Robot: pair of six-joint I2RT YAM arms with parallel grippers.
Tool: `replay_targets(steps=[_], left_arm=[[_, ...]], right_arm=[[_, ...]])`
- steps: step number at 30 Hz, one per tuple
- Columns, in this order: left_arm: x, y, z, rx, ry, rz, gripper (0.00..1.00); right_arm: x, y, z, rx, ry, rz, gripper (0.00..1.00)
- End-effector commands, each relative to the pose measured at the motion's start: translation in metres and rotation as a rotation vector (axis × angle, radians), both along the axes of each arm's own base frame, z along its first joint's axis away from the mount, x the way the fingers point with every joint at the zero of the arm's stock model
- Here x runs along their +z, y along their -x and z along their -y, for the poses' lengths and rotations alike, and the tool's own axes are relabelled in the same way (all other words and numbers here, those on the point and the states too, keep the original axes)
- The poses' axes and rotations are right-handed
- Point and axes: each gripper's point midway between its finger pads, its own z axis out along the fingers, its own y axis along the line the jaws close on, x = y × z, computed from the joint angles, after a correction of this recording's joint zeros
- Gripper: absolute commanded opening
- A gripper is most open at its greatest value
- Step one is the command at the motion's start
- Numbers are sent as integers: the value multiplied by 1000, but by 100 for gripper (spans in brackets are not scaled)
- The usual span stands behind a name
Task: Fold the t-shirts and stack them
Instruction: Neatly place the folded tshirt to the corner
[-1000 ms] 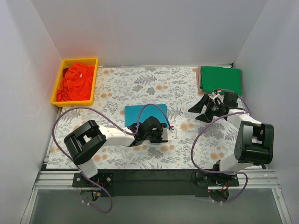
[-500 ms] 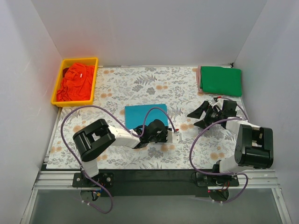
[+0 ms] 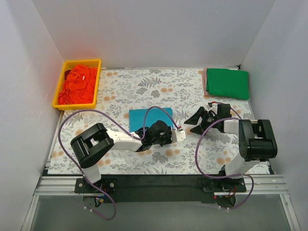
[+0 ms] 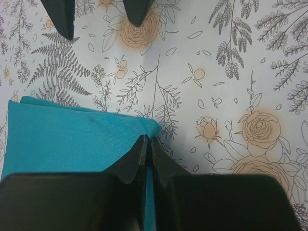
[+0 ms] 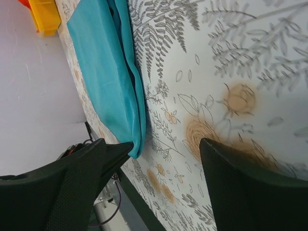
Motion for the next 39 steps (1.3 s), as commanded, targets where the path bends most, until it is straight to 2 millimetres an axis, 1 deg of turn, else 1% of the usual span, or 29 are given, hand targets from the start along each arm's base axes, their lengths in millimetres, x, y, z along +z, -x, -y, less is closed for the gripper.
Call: replay_targets(steps=[1,2,6,8,9,10,11,14,16,17,18,21,22,23,24,26,30,35,38,39], left_arm=[[50,-3,12,7,143,-18,0],[53,-4,13,14,156,-33,0],[57,-4,12,8,155,-57,0],[60,-10,11,18,164,-47,0],[61,-11,11,27,172,-54,0],[61,-16,9,39,173,-59,0],[65,-19,11,43,183,-59,0],[71,-20,12,41,197,-55,0],[73,-22,12,48,211,-57,0],[74,-23,13,49,217,-57,0],[76,-24,13,53,223,-56,0],[81,-26,15,61,234,-57,0],[83,-26,15,62,237,-56,0],[84,-25,15,60,241,-58,0],[86,-26,14,62,244,-57,0],[85,-25,13,68,245,-62,0],[88,-27,14,79,258,-57,0],[89,-29,14,85,264,-54,0],[92,-32,16,93,269,-45,0],[94,-32,16,95,272,-44,0]], right_arm=[[9,-24,-18,24,-37,35,82],[12,-28,-21,31,-45,40,82],[12,-33,-42,55,-73,31,81],[16,-38,-51,55,-93,52,80],[15,-37,-55,61,-92,50,80],[14,-34,-64,82,-94,49,79],[11,-32,-67,84,-91,39,79],[6,-28,-78,85,-95,29,78],[6,-31,-83,74,-90,50,77],[3,-36,-83,49,-70,65,77],[1,-37,-86,37,-65,61,76],[-1,-46,-91,-29,-84,68,76],[4,-53,-93,-44,-97,103,74],[3,-59,-93,-66,-90,112,73],[-1,-59,-95,-72,-85,104,72],[-2,-64,-98,-93,-84,103,71],[-7,-67,-107,-120,-81,98,62],[-10,-76,-114,-152,-70,109,58],[-15,-79,-115,-163,-66,97,58],[-18,-79,-116,-163,-63,90,56]])
